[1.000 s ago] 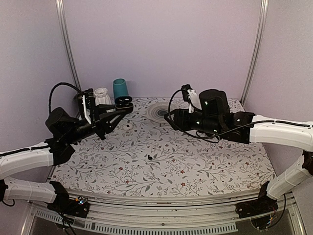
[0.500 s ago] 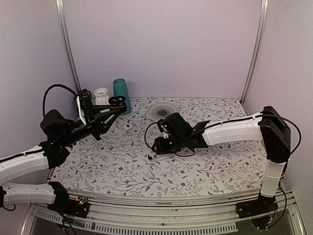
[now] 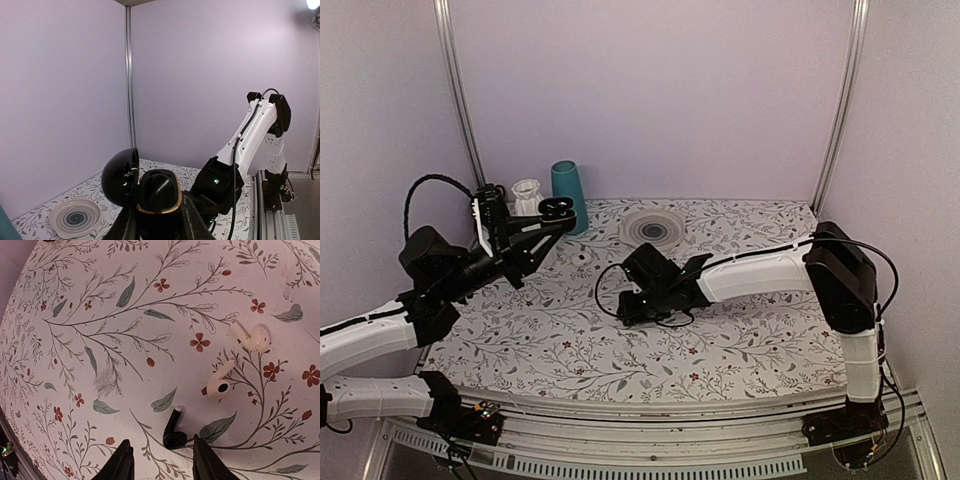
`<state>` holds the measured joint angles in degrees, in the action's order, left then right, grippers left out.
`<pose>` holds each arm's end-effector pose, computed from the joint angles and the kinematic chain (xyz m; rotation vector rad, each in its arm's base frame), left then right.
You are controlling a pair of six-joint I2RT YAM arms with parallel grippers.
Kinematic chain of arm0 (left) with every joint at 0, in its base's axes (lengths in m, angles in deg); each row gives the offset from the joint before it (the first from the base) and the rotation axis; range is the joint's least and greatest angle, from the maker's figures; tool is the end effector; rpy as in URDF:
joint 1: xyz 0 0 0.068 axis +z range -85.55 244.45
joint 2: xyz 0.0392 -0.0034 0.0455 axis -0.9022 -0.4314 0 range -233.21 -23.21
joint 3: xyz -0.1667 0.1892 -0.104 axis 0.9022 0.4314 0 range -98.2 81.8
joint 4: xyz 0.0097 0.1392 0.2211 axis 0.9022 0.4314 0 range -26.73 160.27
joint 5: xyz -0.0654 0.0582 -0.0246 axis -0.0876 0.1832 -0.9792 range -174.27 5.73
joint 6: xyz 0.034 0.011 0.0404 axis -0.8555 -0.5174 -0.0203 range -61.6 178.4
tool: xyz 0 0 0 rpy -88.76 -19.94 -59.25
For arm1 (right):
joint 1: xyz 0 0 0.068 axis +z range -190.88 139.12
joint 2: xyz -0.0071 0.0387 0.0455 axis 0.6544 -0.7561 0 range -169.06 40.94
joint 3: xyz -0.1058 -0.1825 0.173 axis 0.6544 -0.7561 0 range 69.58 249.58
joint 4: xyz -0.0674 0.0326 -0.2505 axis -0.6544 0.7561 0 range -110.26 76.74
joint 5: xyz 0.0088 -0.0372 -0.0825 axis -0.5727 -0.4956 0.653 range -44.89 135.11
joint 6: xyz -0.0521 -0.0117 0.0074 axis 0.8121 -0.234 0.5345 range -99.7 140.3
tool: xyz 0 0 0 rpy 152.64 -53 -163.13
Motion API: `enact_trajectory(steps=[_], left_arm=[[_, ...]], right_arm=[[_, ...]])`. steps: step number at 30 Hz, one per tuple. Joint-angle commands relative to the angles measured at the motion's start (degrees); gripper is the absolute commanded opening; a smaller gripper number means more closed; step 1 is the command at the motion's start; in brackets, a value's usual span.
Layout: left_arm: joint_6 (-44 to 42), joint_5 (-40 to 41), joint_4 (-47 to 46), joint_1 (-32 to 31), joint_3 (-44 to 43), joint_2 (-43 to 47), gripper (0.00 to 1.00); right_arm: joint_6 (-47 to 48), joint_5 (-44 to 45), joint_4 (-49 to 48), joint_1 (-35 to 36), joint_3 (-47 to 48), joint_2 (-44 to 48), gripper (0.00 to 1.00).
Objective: Insert the wireless bluetooth earbuds into the charging case
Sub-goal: Move the right earbud to the center of the board.
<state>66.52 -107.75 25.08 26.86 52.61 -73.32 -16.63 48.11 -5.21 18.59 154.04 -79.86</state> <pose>0.1521 -0.1350 0.3162 0.6872 1.1669 -0.9372 0.2335 0.3923 0.1579 -0.4815 2.5386 0.6296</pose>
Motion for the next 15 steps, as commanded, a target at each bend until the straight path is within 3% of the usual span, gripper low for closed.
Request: enact_trajectory(steps=[1, 15], left_arm=[[0.01, 0.26, -0.26, 0.63, 0.54, 0.61, 0.0], [0.23, 0.13, -1.08, 0.69, 0.64, 0.2, 0.0]], right_arm=[[0.5, 3.71, 4.56, 0.9, 3.79, -2.82, 0.39], [1.98, 6.18, 10.17, 1.87, 9.69, -7.31, 0.36]])
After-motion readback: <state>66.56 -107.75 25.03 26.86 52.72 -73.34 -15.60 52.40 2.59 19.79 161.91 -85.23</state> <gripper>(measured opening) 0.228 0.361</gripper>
